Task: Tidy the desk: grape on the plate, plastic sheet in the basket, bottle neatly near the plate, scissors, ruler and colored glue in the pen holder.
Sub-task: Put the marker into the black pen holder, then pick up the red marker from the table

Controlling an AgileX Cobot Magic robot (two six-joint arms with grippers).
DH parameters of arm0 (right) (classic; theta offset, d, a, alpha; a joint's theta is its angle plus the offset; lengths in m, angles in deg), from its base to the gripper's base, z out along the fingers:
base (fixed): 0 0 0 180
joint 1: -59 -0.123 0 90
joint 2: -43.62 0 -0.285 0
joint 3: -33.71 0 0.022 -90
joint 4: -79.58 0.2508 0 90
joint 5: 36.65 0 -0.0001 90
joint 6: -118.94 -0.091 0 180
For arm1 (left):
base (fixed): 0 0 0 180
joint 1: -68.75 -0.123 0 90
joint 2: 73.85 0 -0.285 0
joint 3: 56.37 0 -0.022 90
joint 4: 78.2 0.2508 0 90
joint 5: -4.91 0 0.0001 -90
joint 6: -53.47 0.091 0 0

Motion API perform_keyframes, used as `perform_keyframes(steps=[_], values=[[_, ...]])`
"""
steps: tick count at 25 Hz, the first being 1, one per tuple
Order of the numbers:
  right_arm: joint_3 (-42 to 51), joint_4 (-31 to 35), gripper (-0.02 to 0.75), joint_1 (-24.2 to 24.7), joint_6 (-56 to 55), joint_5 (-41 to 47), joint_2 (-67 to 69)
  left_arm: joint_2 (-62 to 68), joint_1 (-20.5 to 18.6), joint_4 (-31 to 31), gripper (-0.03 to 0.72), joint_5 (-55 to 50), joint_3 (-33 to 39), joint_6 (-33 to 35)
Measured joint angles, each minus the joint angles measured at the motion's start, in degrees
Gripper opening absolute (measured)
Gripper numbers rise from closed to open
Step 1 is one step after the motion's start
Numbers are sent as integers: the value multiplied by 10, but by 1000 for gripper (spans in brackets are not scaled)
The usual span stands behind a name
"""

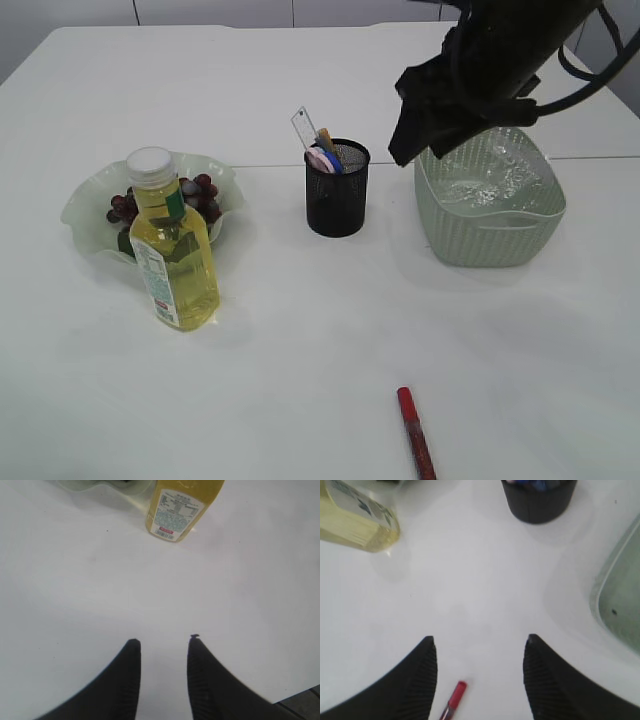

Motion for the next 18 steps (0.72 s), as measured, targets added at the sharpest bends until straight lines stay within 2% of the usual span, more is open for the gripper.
perform_keyframes(steps=[3, 8, 13, 18], values=[[35, -69, 407, -40, -75, 23, -13, 0, 0, 0, 241, 0, 0, 0], [146, -80, 407, -96, -137, 26, -24, 0, 0, 0, 241, 0, 0, 0], [276, -81, 405, -127, -215, -36, -24, 0, 0, 0, 241, -1, 0, 0], [346, -87, 405, -151, -306, -111, -24, 0, 0, -2, 241, -2, 0, 0]])
